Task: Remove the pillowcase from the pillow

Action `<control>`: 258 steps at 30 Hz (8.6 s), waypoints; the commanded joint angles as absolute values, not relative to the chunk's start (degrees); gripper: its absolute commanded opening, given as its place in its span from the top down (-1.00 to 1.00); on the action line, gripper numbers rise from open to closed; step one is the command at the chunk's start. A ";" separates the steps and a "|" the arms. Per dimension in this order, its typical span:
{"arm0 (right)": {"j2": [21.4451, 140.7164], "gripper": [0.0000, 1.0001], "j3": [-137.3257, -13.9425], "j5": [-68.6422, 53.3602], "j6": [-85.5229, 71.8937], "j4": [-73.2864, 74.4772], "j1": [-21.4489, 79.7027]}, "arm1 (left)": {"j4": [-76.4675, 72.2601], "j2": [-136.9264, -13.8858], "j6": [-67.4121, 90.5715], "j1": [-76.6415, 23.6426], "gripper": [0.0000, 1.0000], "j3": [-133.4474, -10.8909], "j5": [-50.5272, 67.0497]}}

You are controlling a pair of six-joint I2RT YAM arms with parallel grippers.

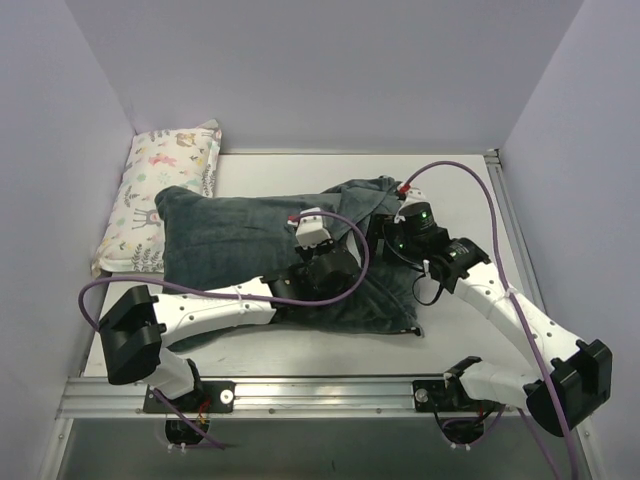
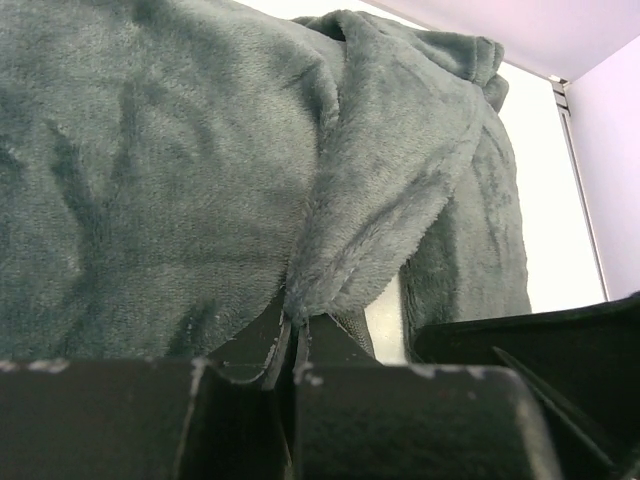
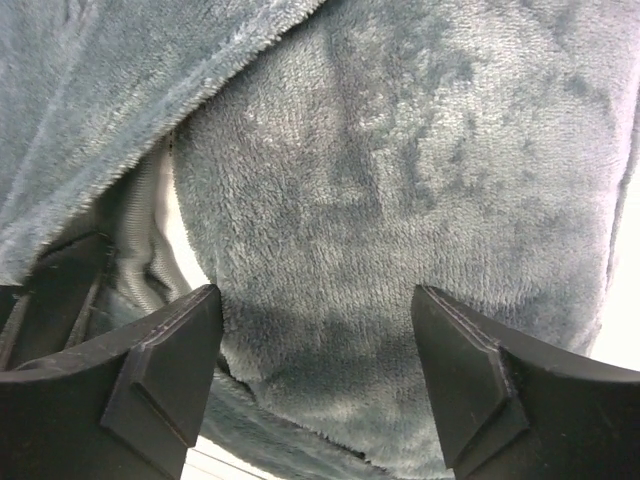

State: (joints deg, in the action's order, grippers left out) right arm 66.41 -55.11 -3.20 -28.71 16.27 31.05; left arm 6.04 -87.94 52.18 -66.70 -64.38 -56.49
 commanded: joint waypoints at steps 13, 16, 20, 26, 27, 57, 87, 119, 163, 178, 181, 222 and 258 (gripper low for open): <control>70.41 0.77 -58.90 17.50 -25.48 28.04 26.83 | 14.05 -80.44 57.12 -60.12 1.00 -57.14 -53.09; 69.17 0.92 -54.94 15.30 -26.54 27.69 14.80 | 14.85 -76.31 58.97 -56.71 1.00 -51.69 -50.28; 70.22 1.00 -50.02 3.56 -28.73 22.96 0.81 | 16.61 -70.51 61.52 -51.86 1.00 -46.24 -47.90; 74.00 0.86 -46.94 -3.43 -30.50 17.58 4.47 | 11.78 -71.97 59.15 -53.16 1.00 -43.68 -42.72; 73.66 0.73 -46.59 -2.73 -30.50 17.40 6.83 | 11.60 -73.37 59.06 -53.96 1.00 -44.73 -42.11; 38.42 0.64 -18.03 5.20 -57.12 19.87 22.25 | 10.55 -79.38 61.35 -55.20 1.00 -44.13 -41.57; 50.97 0.66 -15.56 -3.69 -50.27 11.87 -7.82 | 21.44 -61.44 55.99 -32.62 1.00 -40.87 -33.49; 89.37 1.00 -23.47 -34.72 -85.06 -77.57 7.91 | 15.02 -78.93 41.93 -45.17 0.86 -48.68 -16.96; 73.39 1.00 -42.97 -34.81 -66.71 -51.77 27.24 | 33.75 -80.66 24.96 -49.13 -0.89 -91.75 -14.49; 72.69 1.00 -45.18 -32.87 -61.61 -44.92 30.76 | 33.84 -89.55 28.83 -48.17 -0.59 -93.96 -26.81; 71.98 1.00 -45.35 -32.61 -60.47 -43.33 31.20 | 33.66 -91.40 28.13 -47.90 -0.41 -94.74 -25.84; 62.21 1.00 -35.15 -7.13 -38.85 1.67 22.94 | 33.05 -80.34 31.02 -41.92 1.00 -97.82 -17.69; 56.85 -0.61 -55.89 3.15 -23.99 13.36 39.29 | 20.21 -63.19 42.28 -59.50 1.00 -63.89 -16.08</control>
State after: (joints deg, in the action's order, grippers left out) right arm 53.78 -51.79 -3.70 -26.57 12.34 37.78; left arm 20.47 -63.64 42.85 -59.20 -60.16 -11.99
